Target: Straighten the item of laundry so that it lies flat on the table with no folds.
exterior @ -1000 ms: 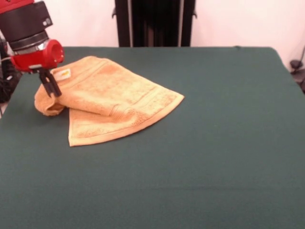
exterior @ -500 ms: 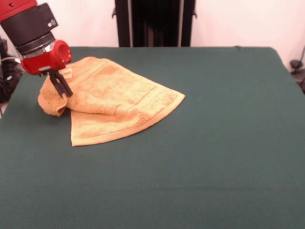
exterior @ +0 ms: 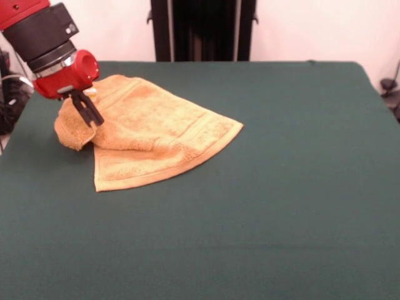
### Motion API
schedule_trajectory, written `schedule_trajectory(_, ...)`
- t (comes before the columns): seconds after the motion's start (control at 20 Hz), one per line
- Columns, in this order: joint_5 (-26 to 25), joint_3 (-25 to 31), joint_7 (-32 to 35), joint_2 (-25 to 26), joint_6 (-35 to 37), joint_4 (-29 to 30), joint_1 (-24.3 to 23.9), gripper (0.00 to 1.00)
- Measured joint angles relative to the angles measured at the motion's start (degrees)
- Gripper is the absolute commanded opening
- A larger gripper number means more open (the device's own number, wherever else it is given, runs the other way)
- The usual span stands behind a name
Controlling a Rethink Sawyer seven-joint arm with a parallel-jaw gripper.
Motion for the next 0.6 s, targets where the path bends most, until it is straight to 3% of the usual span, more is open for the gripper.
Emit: schedule_trajectory(0.6,-0.53,0.12,0.00,-0.12,0.53,0.00,-0.01,0.00)
